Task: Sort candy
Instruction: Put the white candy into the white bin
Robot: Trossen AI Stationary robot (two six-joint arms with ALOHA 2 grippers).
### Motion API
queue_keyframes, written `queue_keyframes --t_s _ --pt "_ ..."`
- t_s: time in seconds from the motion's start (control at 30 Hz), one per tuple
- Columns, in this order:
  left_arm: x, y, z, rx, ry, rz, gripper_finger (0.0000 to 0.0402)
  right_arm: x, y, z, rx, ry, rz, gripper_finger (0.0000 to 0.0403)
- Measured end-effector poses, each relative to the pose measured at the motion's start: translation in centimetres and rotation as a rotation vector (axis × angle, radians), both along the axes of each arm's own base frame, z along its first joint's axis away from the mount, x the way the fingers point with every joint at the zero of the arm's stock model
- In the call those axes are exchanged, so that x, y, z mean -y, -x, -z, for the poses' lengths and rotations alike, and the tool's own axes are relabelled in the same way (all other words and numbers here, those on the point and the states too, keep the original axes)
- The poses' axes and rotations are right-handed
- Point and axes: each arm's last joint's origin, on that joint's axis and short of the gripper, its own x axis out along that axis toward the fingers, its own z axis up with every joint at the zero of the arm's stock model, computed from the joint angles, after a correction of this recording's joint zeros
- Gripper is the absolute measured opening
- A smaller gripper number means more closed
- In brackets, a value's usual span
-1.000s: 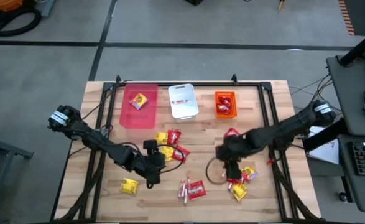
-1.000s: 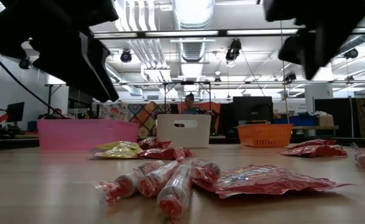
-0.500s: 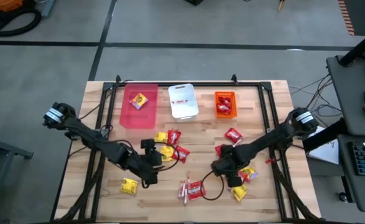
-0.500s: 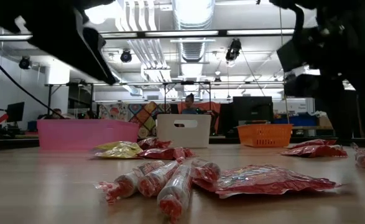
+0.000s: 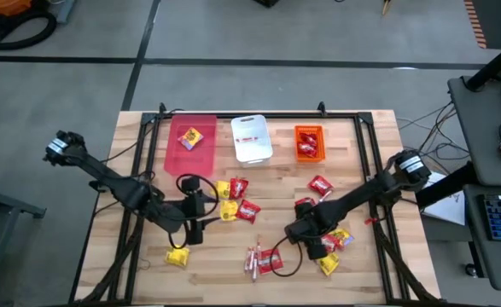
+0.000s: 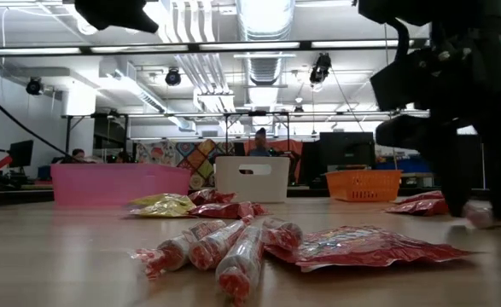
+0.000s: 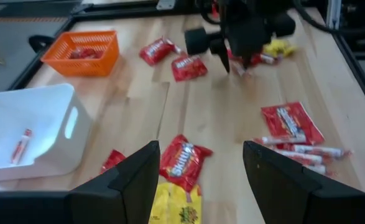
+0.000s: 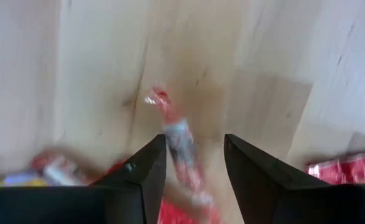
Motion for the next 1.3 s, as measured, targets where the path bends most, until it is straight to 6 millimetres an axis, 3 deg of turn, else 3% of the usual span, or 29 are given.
queue_keyframes --t_s 0.13,0.4,0.63,0.83,0.97,1.1,1.3 --pt "-0.2 0.3 -0.5 0.020 0.004 -0.006 0.0214 0.5 -0.4 0.7 -0.012 0.009 0.013 0.0130" --pt "-0.2 0.2 -0.2 0.009 -0.007 -0.012 0.0214 1.3 -0.8 0.8 -0.001 0.016 -0.005 0.0035" --pt "0.2 -0.3 0.6 -0.021 -0.021 -0.015 0.0214 1.6 -1.8 -0.2 0.046 0.007 -0.001 0.0042" --pt "0.0 -0.1 0.9 -0.054 -0.018 -0.032 0.0214 3.0 -3.5 -3.9 0.179 -0.008 -0.024 0.0045" --pt "-0.1 0.2 1.2 -0.089 -0.021 -0.046 0.0214 5.5 -5.0 -7.4 0.325 0.057 -0.030 0.0044" --pt "-0.4 0.5 1.4 -0.124 -0.015 -0.071 0.0214 9.3 -6.7 -10.7 0.485 0.117 -0.024 0.0046" --pt "-0.9 1.4 2.1 -0.199 0.017 -0.147 0.0214 16.4 -8.5 -12.9 0.688 0.246 0.030 0.0045"
